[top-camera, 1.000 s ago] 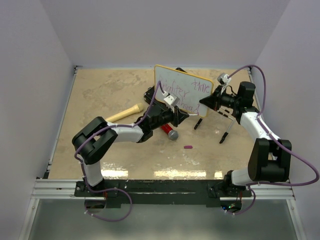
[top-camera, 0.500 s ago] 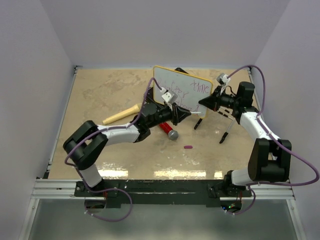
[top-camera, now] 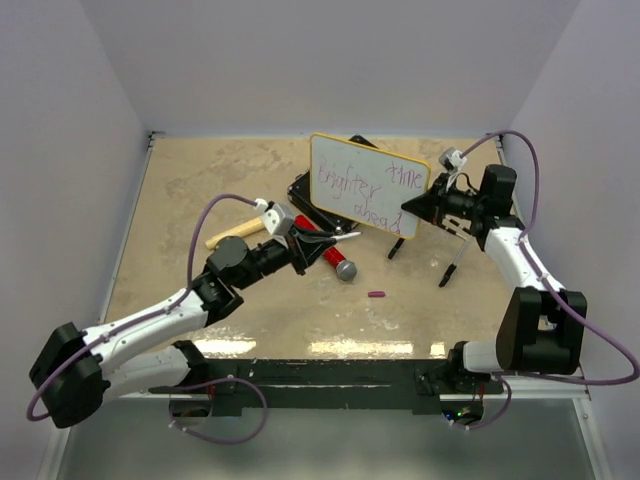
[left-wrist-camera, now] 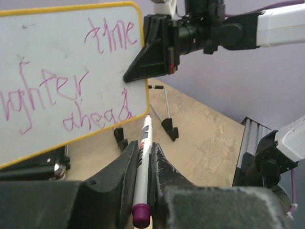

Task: Write a sentence on the whiteboard
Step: Write with the whiteboard marker without the cap on the whiteboard, then put down the whiteboard on the whiteboard stand.

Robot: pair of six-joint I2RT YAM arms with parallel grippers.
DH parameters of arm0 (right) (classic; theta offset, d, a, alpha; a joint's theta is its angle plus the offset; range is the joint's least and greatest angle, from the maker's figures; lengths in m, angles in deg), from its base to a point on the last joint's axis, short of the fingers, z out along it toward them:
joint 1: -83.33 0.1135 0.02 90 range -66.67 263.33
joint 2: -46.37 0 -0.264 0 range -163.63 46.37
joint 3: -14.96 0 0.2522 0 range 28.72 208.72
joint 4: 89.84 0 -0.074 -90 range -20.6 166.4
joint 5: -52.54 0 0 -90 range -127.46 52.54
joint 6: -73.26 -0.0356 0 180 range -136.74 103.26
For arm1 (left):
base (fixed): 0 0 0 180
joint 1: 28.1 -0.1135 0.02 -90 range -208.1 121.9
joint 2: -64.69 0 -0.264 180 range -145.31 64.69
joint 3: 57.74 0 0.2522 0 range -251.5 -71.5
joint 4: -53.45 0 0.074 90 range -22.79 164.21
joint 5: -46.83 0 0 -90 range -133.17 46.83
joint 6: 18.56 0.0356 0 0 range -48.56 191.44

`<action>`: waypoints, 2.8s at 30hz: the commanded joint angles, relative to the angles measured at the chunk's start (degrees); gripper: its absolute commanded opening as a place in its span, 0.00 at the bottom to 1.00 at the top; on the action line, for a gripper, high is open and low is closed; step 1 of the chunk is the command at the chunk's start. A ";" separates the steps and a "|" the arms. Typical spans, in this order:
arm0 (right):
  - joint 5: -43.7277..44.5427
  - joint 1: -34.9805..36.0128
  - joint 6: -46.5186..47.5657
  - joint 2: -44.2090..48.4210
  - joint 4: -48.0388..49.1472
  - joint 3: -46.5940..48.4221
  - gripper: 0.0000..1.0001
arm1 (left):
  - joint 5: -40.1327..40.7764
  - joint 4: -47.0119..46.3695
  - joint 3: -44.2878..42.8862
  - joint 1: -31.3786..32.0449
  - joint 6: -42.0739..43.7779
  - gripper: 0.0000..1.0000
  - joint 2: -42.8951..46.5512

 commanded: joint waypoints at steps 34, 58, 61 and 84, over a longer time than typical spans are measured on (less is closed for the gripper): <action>-10.47 -34.61 68.05 3.26 -73.98 16.29 0.00 | 10.10 22.60 4.79 -1.19 5.65 0.00 26.24; -4.85 -42.53 77.45 -13.96 -74.59 14.79 0.02 | 7.99 20.50 5.85 -1.19 5.39 0.00 26.51; -3.62 -42.53 79.47 -17.30 -74.42 16.02 0.02 | 7.63 20.14 5.85 -1.19 5.56 0.00 25.72; 4.55 -40.95 93.27 -28.21 -74.33 16.82 0.00 | 7.98 20.41 5.67 -1.19 5.82 0.00 24.05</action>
